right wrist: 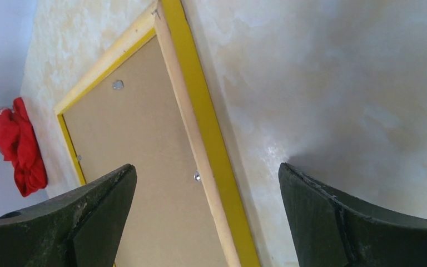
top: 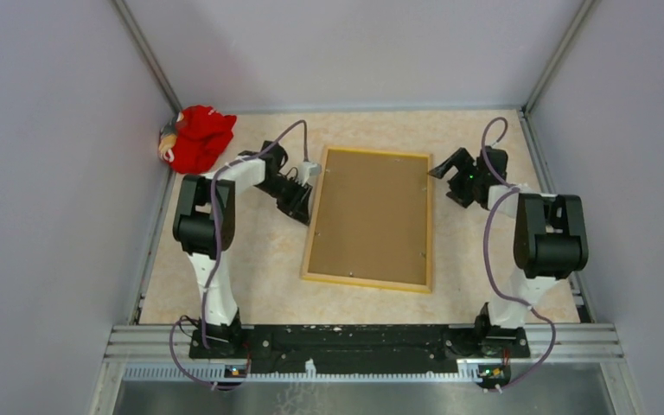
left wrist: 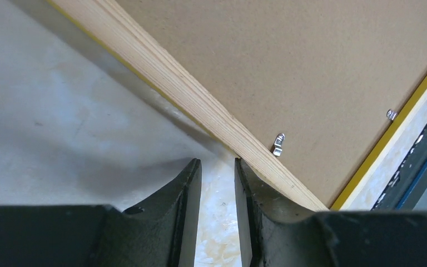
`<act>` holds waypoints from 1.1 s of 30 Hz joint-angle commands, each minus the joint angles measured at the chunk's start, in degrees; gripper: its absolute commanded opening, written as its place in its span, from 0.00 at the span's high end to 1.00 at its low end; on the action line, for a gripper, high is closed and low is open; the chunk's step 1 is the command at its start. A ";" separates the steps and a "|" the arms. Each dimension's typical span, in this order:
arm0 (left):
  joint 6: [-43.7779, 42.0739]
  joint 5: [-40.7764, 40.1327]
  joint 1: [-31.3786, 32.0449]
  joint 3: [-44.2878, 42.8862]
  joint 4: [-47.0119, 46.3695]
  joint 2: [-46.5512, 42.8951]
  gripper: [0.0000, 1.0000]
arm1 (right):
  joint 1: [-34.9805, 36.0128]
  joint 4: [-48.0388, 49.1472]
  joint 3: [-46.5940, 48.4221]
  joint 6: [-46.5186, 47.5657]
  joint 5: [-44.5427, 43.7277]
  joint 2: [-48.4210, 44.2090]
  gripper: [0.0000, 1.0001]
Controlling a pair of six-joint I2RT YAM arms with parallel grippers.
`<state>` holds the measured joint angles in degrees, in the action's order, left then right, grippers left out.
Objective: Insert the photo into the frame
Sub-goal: Adjust the photo frame at the center of the board.
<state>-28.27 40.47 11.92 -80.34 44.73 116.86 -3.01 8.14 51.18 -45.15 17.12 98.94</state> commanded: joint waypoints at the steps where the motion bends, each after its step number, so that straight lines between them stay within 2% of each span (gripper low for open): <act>1: -3.22 -5.12 3.26 5.06 -1.77 -1.68 0.64 | 4.36 2.35 5.60 0.26 2.42 6.12 0.02; 8: -3.56 -3.72 11.55 7.89 -2.48 -2.50 0.63 | 16.09 -3.48 22.73 0.76 1.68 16.86 0.03; 12: -2.37 -1.24 16.75 6.33 -2.25 -0.61 0.60 | 23.21 -7.78 37.49 1.51 6.11 25.03 0.03; 15: -1.46 0.79 20.25 5.27 -2.52 0.57 0.54 | 28.05 -14.87 49.45 3.70 8.99 32.07 0.03; 18: -1.66 3.24 21.95 3.89 -1.20 1.56 0.48 | 30.79 -18.26 57.09 4.95 10.62 35.42 0.02; 24: -8.35 6.56 21.19 2.40 7.22 -1.00 0.33 | 28.37 -20.58 56.36 7.87 8.61 30.91 0.01; 26: -11.74 8.33 19.68 1.25 11.96 -2.79 0.21 | 25.38 -19.94 53.96 8.22 8.14 26.91 0.01; 28: -15.69 10.63 16.82 -0.75 18.45 -4.64 0.14 | 22.14 -18.68 49.96 8.19 7.36 21.75 0.01; 31: -22.46 13.26 11.98 -6.11 27.13 -6.02 0.13 | 18.00 -15.77 41.01 7.91 5.65 12.85 0.01; 33: -23.80 13.18 7.94 -10.09 29.70 -5.84 0.13 | 16.22 -15.22 35.61 8.71 4.27 6.83 0.01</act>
<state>-42.85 50.46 26.30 -83.09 65.56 115.26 18.52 -10.72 93.38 -37.89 24.34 121.23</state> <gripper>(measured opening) 0.866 0.985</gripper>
